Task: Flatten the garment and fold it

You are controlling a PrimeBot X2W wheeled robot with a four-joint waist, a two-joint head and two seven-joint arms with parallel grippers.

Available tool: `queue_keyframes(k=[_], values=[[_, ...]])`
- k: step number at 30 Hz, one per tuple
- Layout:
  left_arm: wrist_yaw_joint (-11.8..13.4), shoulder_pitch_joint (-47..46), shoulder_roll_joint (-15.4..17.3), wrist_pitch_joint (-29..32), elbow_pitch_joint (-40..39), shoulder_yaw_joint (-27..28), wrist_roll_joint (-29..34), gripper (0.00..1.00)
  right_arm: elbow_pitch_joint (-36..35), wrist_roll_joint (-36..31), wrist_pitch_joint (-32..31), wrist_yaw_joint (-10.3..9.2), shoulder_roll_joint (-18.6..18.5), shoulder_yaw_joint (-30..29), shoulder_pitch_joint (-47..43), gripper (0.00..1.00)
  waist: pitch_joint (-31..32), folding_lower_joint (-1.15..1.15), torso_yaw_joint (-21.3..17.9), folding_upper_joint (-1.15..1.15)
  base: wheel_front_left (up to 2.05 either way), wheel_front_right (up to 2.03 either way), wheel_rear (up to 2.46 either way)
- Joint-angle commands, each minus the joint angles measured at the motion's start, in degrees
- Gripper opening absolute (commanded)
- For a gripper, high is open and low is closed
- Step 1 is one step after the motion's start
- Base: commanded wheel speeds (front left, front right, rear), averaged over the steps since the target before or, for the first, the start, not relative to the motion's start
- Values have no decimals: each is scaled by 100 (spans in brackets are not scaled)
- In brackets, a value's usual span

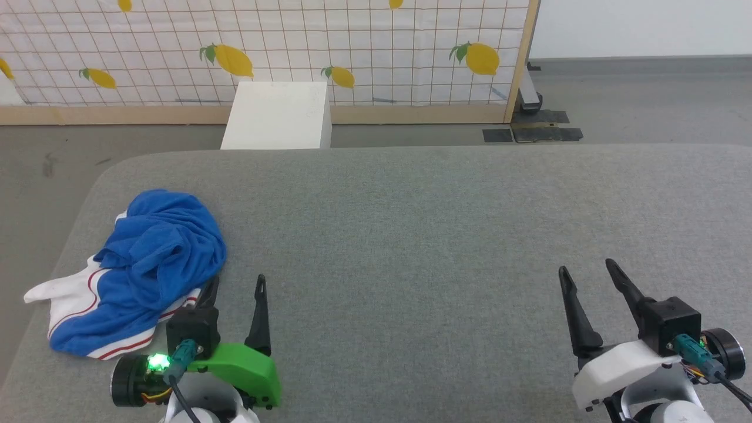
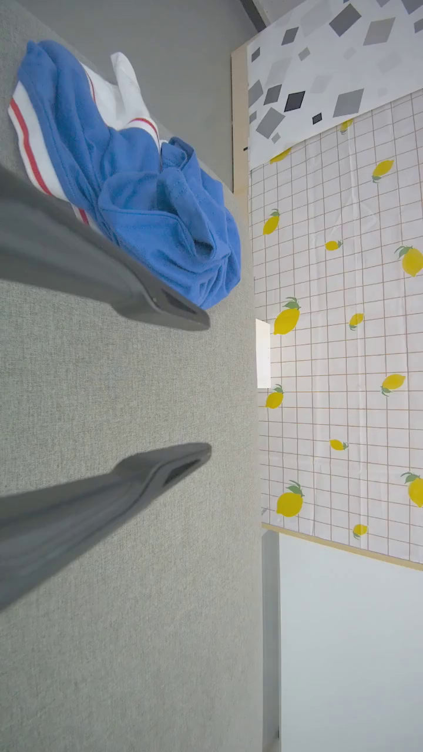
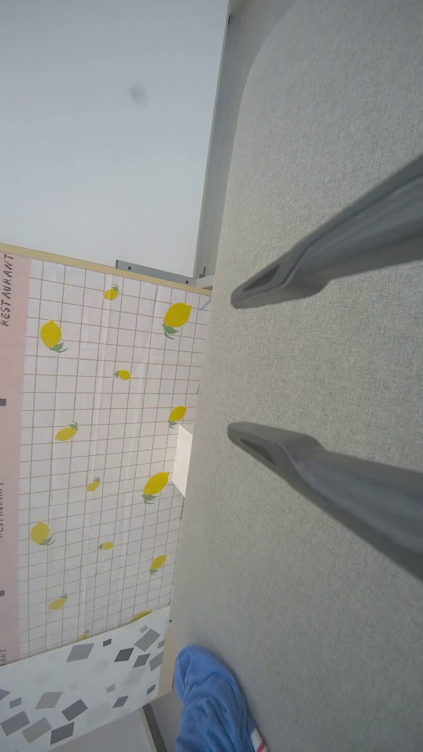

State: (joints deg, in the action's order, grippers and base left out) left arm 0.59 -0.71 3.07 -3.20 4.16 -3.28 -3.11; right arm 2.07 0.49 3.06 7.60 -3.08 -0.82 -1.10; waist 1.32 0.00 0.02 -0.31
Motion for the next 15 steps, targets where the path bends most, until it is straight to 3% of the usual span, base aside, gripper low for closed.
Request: queue_keyframes(k=[1, 15], values=[[25, -102, 13, -68, 39, -20, -79, 100, 29, 30, 64, -3, 5, -15, -9, 100, 7, 0, 2, 8, 0, 0, 0], [31, -80, 31, -232, 113, 12, -187, 100, 130, 70, 222, -4, 7, -35, -8, 100, 60, 0, 26, 11, 0, 0, 0]])
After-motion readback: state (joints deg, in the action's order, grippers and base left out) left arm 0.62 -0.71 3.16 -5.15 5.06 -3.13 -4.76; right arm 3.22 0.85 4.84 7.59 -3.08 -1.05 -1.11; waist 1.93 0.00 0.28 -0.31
